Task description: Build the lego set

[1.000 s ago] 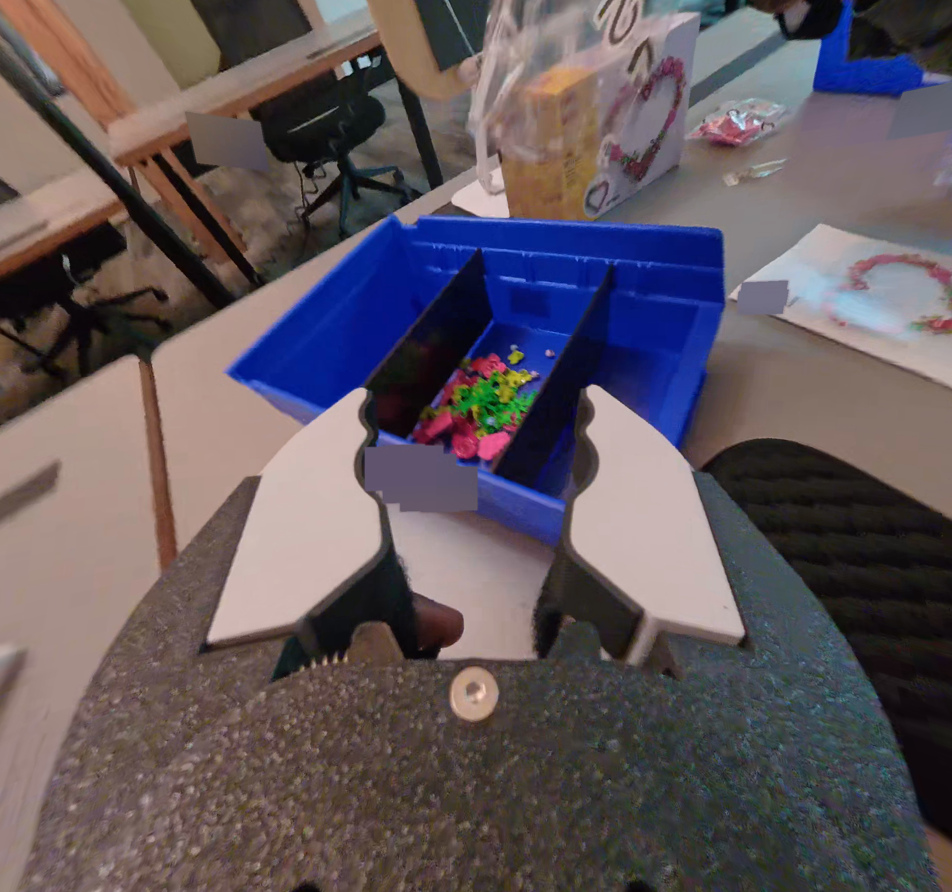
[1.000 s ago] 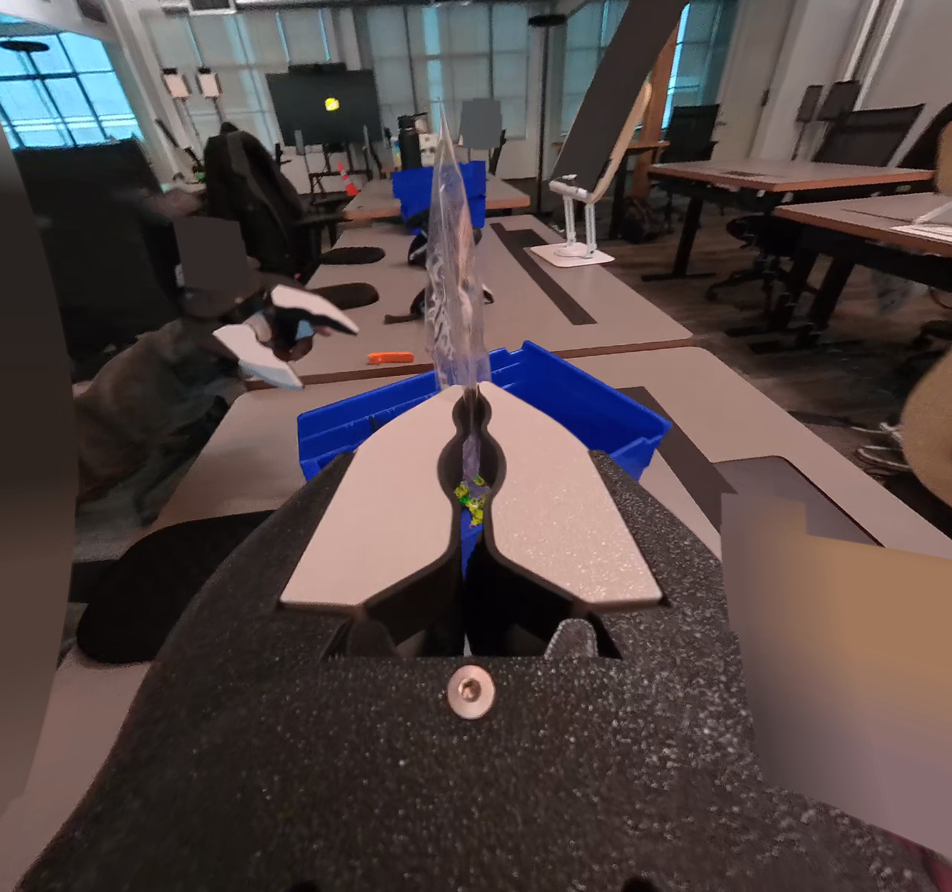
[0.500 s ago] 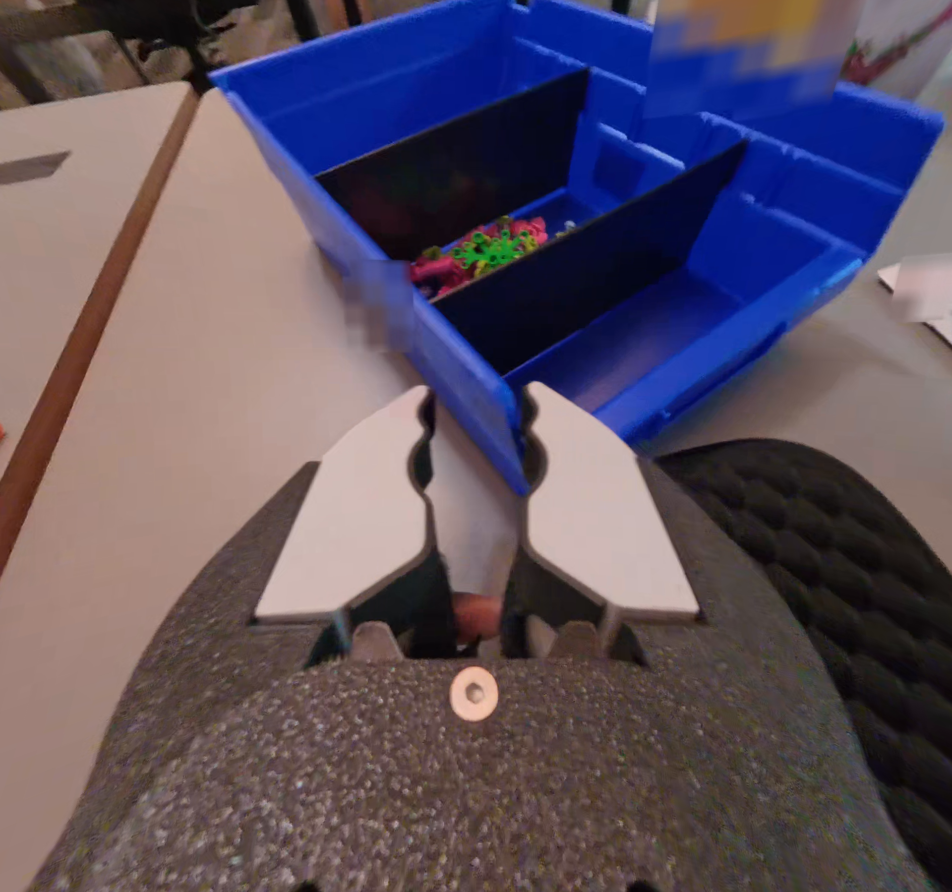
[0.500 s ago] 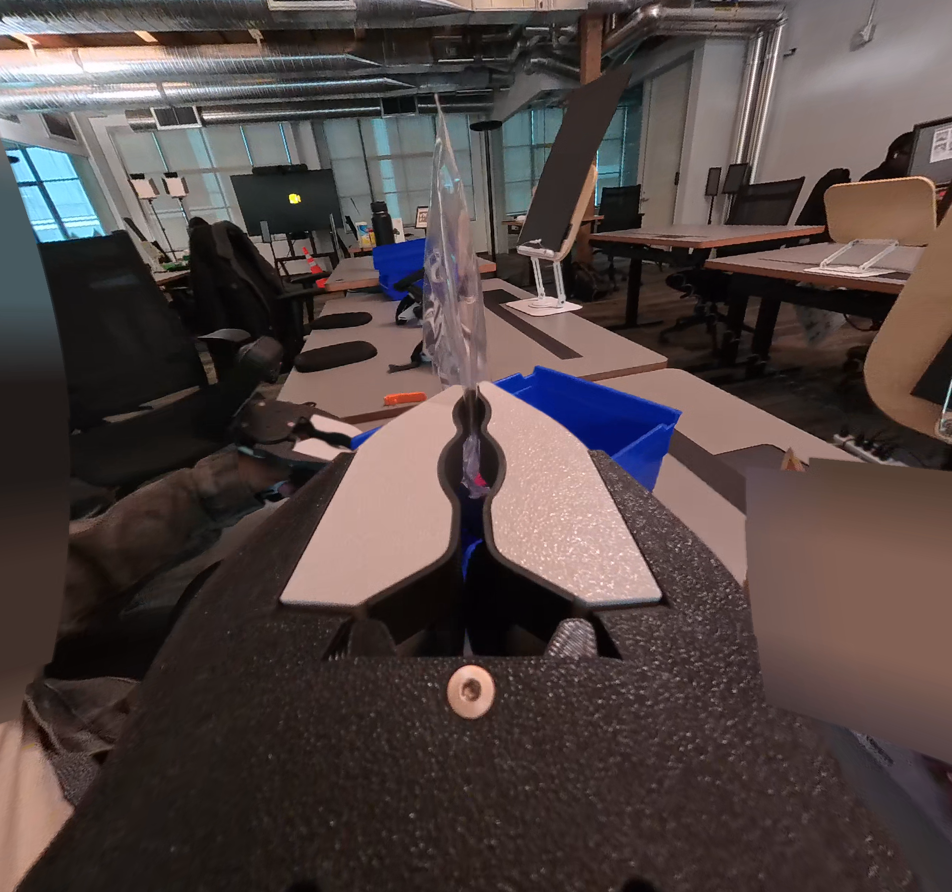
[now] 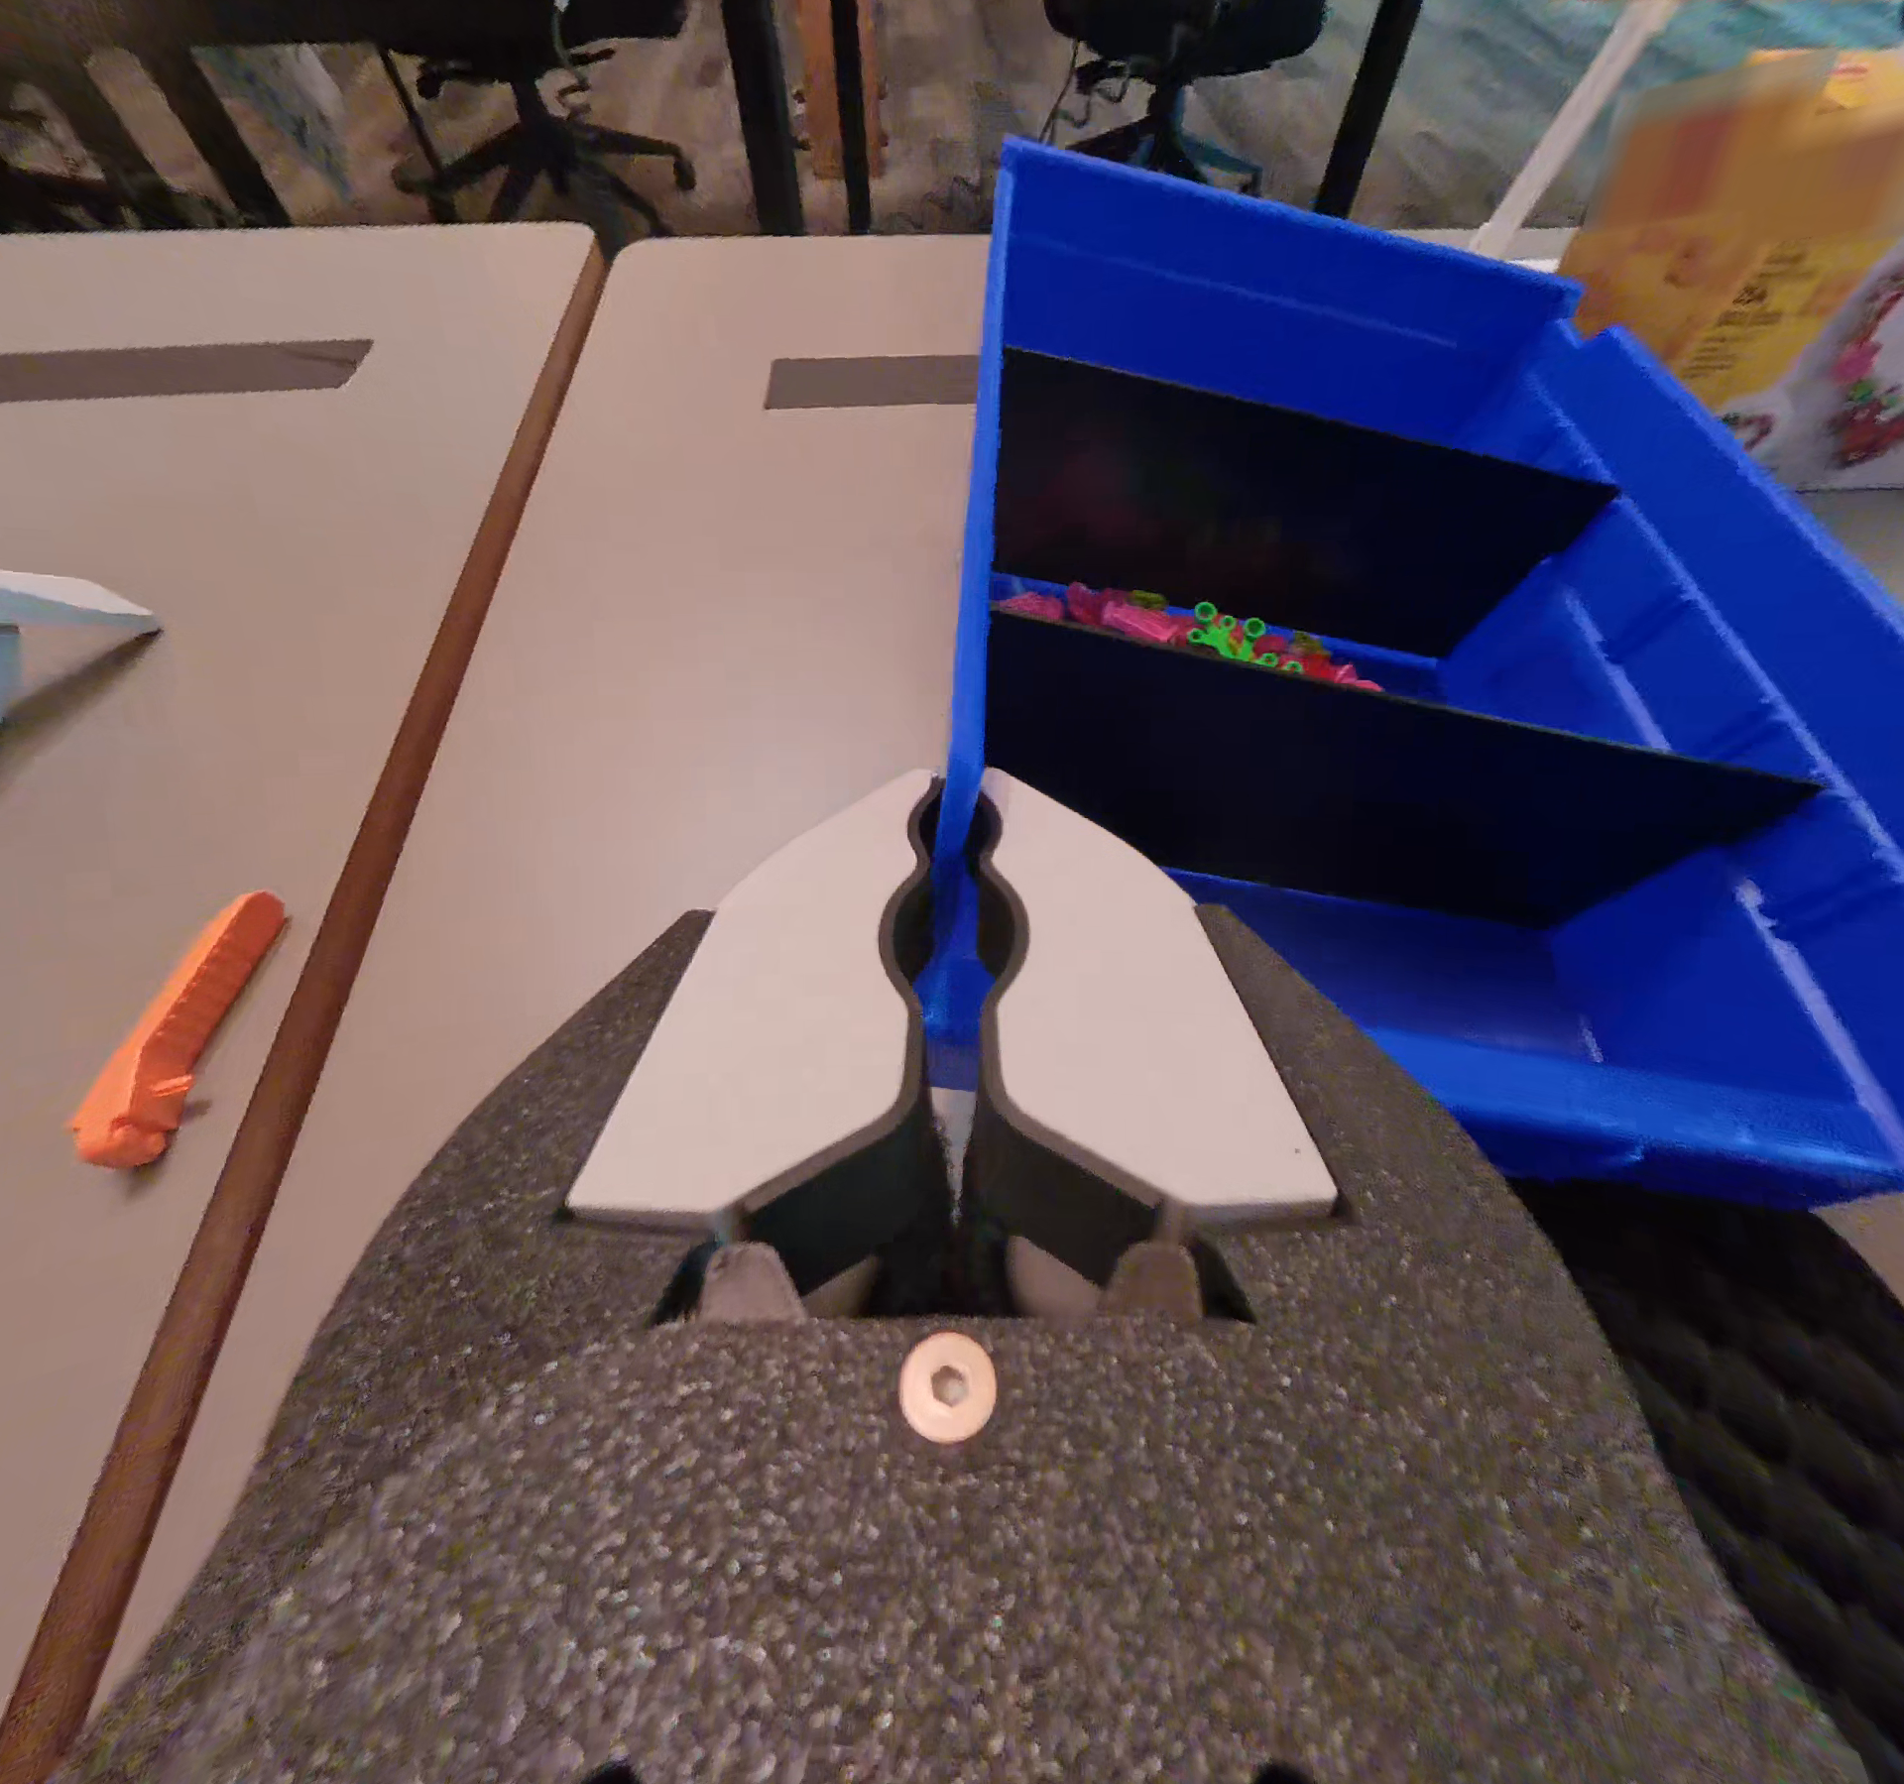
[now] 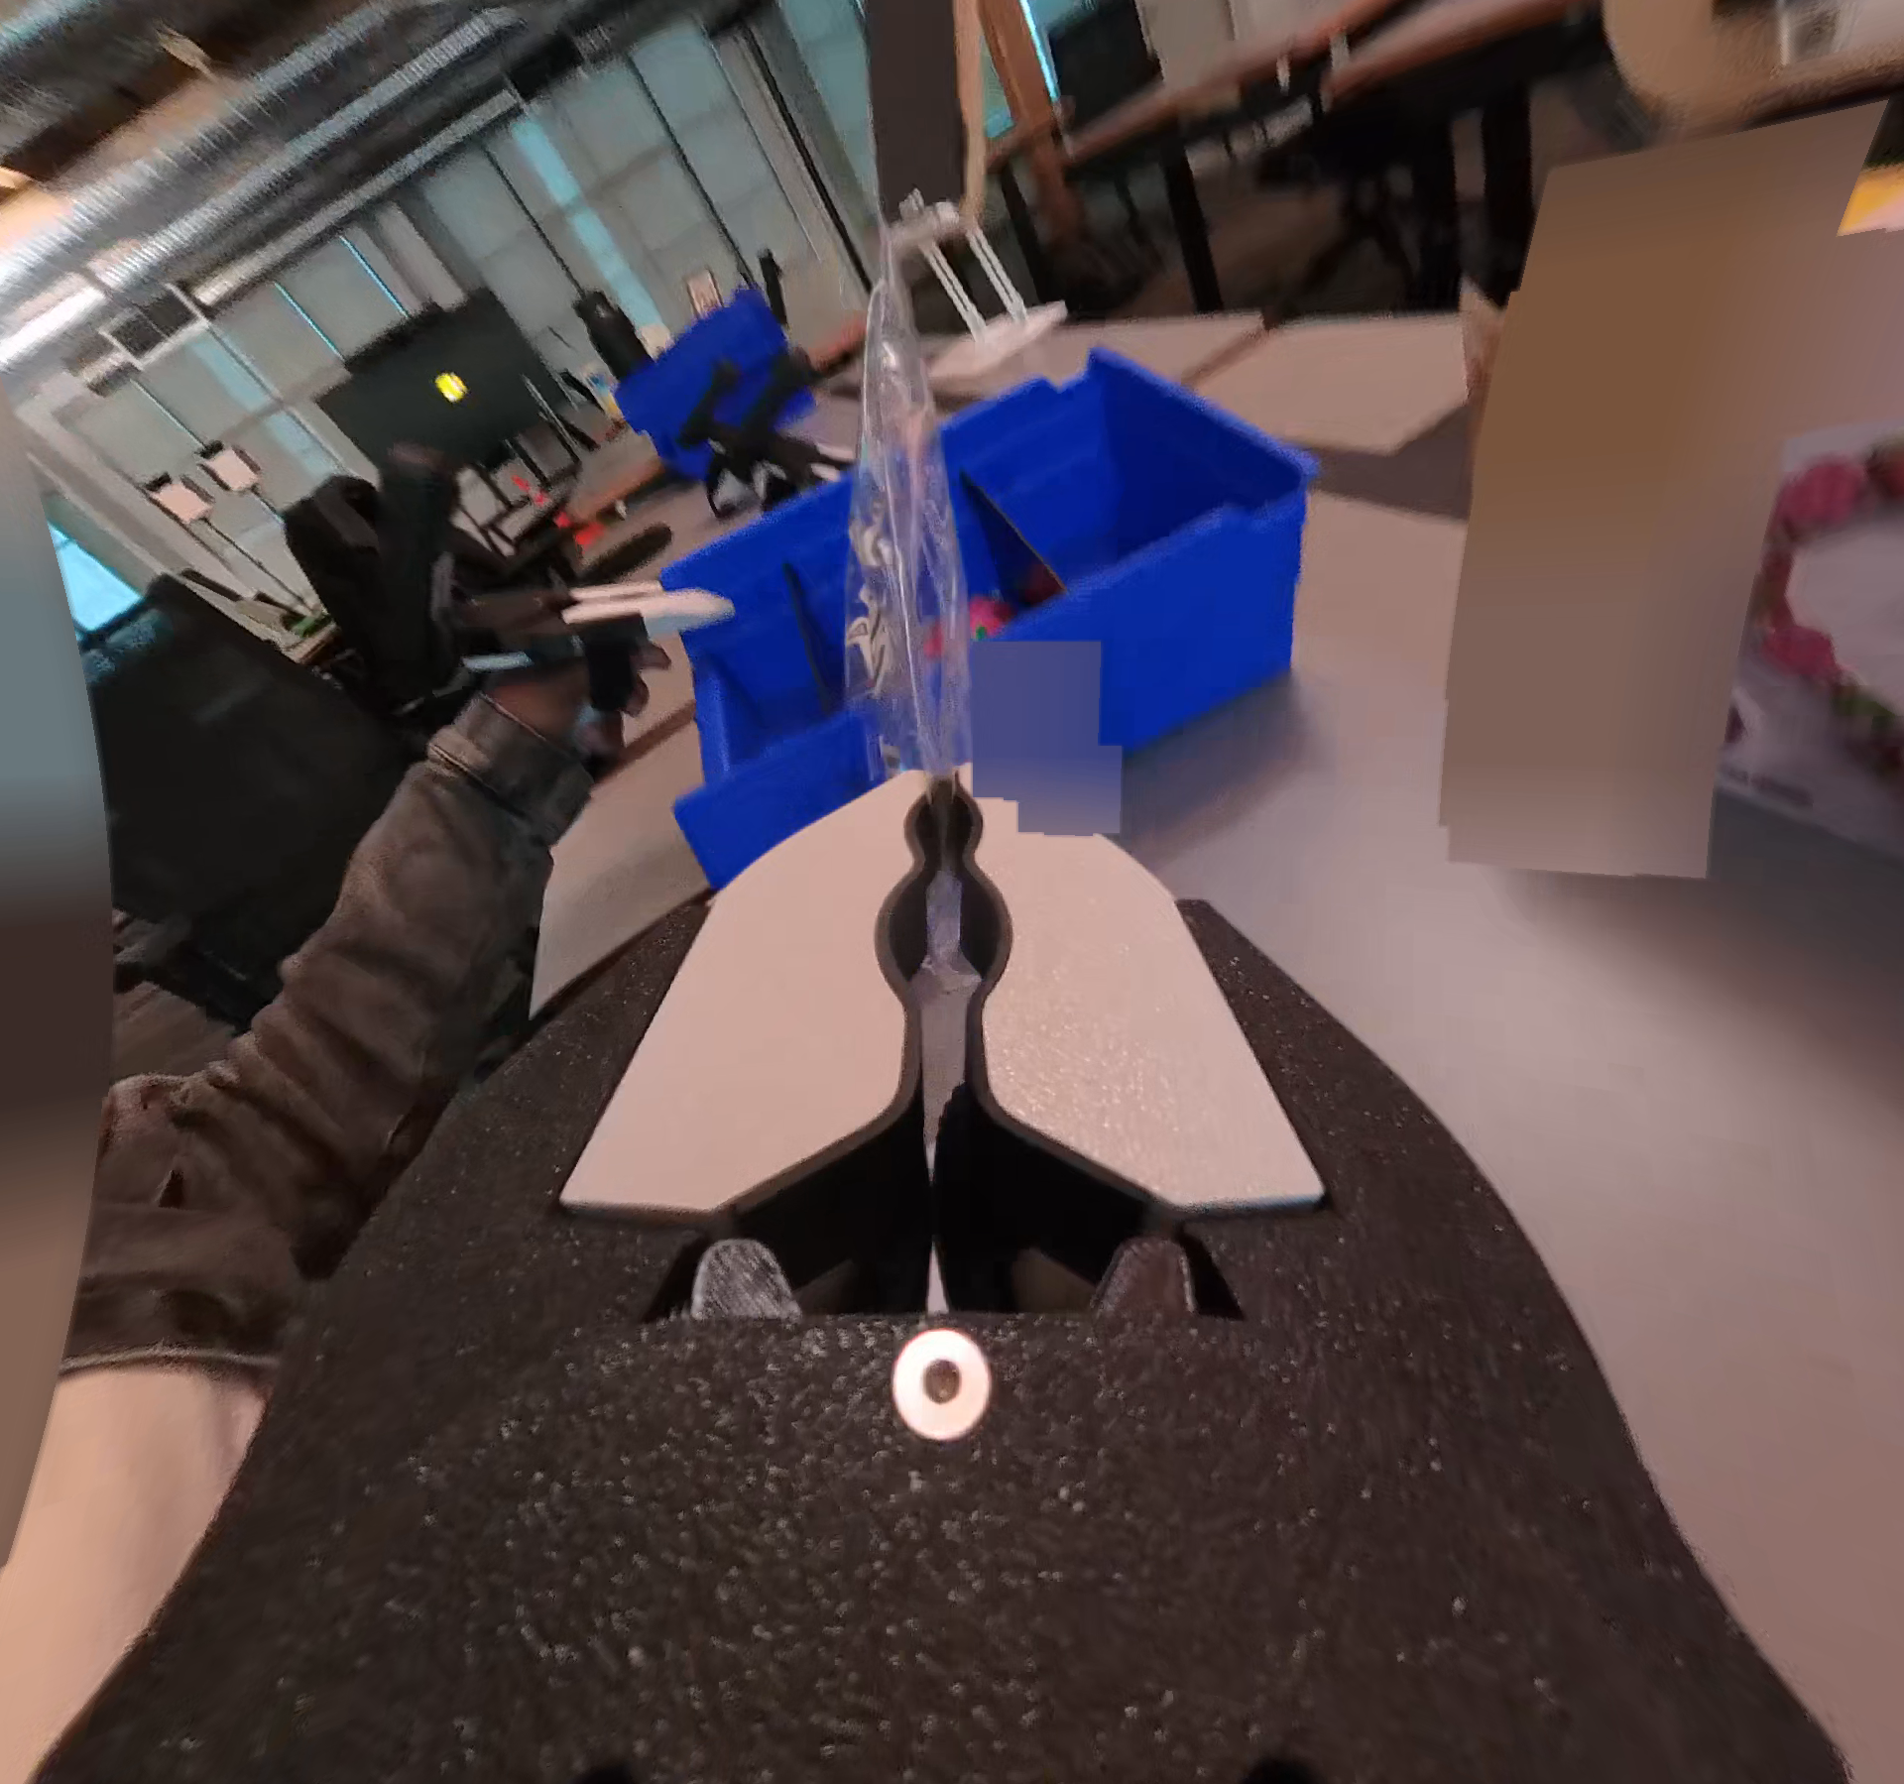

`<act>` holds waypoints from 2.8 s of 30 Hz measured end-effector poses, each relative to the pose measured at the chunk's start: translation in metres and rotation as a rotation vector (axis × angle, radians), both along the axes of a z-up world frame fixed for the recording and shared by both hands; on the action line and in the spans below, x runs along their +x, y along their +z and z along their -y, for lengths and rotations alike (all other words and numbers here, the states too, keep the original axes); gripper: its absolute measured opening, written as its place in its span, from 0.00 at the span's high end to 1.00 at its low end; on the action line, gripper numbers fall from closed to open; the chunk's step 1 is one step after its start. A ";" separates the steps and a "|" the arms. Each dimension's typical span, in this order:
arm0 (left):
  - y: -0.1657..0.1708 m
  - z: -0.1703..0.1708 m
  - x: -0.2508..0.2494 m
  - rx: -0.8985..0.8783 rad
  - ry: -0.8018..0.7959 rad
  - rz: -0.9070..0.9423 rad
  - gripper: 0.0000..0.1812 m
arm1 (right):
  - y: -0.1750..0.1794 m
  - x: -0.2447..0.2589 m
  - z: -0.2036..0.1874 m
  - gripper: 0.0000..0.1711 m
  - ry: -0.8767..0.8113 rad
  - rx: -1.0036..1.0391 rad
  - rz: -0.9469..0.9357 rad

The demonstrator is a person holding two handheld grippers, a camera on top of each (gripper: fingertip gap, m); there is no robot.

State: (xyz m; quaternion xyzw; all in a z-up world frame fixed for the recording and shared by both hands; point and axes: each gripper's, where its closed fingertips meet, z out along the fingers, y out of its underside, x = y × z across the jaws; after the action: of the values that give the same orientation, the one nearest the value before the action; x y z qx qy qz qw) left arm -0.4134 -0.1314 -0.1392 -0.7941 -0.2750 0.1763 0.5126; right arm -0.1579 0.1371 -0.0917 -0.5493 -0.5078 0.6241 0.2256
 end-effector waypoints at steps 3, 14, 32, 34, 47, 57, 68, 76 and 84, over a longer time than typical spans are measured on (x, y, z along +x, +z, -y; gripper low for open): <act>-0.008 0.000 -0.006 0.049 0.021 0.059 0.99 | -0.021 -0.003 -0.001 1.00 0.033 -0.054 0.084; -0.037 0.009 -0.023 0.185 0.247 0.088 0.99 | -0.024 -0.011 0.005 1.00 0.094 -0.054 0.079; -0.048 -0.037 0.073 -1.059 -0.966 -0.451 0.71 | -0.016 -0.001 0.025 1.00 0.189 -0.085 0.028; -0.067 -0.036 0.062 -1.209 -1.014 -0.452 0.69 | -0.019 0.001 0.022 1.00 0.176 -0.096 0.036; -0.066 -0.044 0.057 -1.181 -1.067 -0.250 0.87 | -0.052 -0.025 0.007 1.00 -0.024 -0.201 0.161; -0.018 -0.054 0.044 -1.131 -1.087 -0.203 0.85 | -0.099 -0.097 0.033 0.87 0.000 -0.185 0.391; -0.015 -0.053 0.040 -1.132 -1.104 -0.202 0.85 | -0.116 -0.074 0.032 0.75 0.219 1.151 0.175; -0.010 -0.058 0.039 -1.127 -1.107 -0.185 0.85 | -0.141 -0.100 0.101 0.77 0.465 0.564 0.340; -0.009 -0.060 0.038 -1.124 -1.114 -0.183 0.85 | -0.143 -0.109 0.083 0.85 0.289 0.791 0.342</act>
State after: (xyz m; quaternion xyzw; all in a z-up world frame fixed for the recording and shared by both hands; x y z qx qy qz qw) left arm -0.3755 -0.0716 -0.1481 -0.9369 0.3355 0.0710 0.0686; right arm -0.2673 0.0541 -0.2344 -0.4394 -0.8087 0.3075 0.2417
